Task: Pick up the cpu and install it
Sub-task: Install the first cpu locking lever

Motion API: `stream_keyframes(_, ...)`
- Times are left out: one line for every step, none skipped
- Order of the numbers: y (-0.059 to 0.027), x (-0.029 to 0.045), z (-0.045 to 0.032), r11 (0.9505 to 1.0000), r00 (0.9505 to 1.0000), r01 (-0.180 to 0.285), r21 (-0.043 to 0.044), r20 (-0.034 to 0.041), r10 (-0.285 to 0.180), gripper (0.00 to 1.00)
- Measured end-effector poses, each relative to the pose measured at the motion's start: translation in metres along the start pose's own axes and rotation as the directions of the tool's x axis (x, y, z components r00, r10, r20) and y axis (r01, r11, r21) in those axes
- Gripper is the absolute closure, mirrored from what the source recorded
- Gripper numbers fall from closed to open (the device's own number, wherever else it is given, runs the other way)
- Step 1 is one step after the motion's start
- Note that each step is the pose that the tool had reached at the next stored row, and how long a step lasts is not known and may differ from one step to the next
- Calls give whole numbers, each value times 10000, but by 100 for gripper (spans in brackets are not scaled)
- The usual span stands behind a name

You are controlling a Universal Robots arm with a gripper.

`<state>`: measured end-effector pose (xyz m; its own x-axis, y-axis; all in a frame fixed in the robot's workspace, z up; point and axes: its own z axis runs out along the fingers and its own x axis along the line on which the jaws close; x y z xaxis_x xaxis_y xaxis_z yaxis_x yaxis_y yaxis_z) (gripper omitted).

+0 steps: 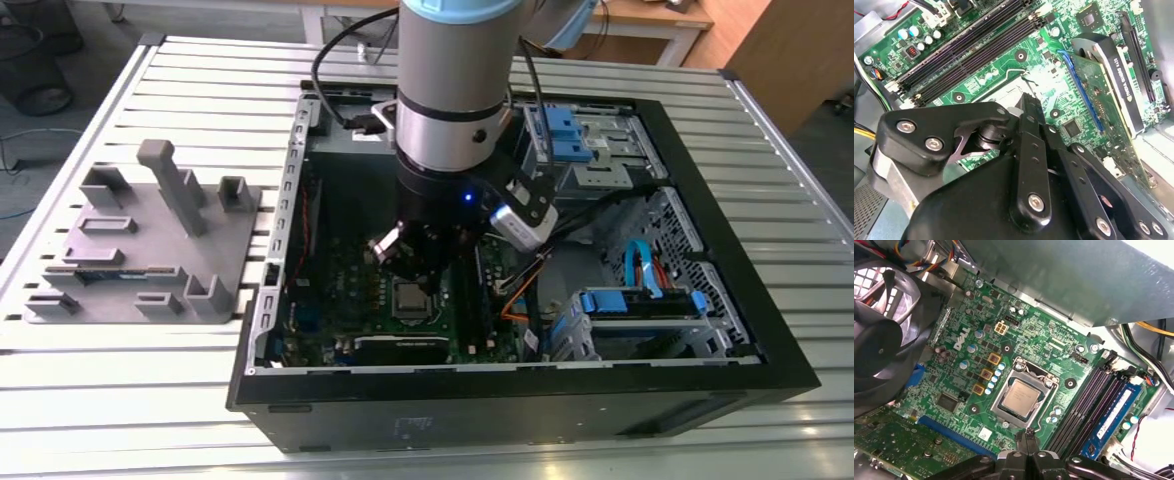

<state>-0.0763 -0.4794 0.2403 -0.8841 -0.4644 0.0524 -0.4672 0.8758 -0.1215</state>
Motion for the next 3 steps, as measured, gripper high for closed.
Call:
stream_keyframes(0,0,-2,10000,10000,0,0,0,0,89)
stream_keyframes(0,0,-3,10000,10000,0,0,0,0,89)
stream_keyframes(0,0,-3,10000,10000,0,0,0,0,89)
